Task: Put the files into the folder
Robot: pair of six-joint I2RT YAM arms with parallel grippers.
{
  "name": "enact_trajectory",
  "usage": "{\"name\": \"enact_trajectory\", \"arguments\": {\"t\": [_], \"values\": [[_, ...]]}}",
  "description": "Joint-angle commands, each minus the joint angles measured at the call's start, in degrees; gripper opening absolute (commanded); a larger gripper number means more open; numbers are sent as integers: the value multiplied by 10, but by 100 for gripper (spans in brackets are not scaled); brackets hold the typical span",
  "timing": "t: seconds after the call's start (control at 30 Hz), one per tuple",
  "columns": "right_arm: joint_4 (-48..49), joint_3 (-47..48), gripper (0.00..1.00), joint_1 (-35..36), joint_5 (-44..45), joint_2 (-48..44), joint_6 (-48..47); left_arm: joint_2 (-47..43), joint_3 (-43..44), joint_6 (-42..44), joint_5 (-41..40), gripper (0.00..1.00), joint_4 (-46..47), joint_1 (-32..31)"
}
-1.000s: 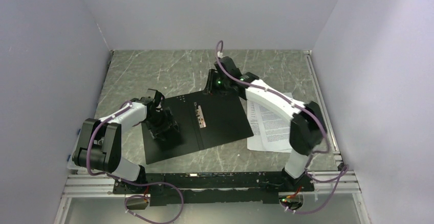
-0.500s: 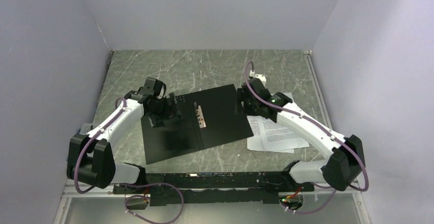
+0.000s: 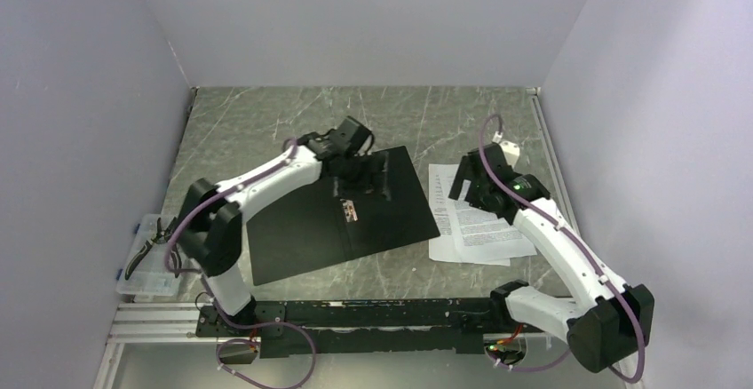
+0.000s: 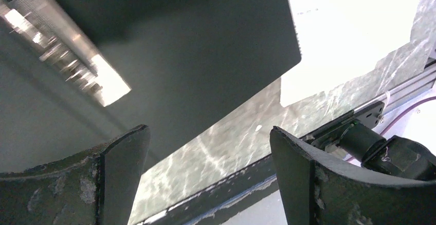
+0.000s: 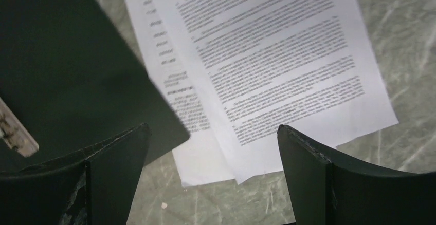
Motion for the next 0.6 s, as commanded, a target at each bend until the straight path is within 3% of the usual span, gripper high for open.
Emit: {"name": "enact_trajectory", "arguments": {"t": [0.0,0.3,0.47,0.57], "values": [[5,-8,100,-60,-1,-27,0,89,93,10,22,93,34,-36],[49,-39,100,-193,-8,-22,11,260,264,36,98,93,64,-65],[90,-57,100,-275,-63,-7,6,338,369,53,130,93,69,-67],[105,-61,100,-291,-70,-2,6,390,431,58,152,93,64,-67]]}}
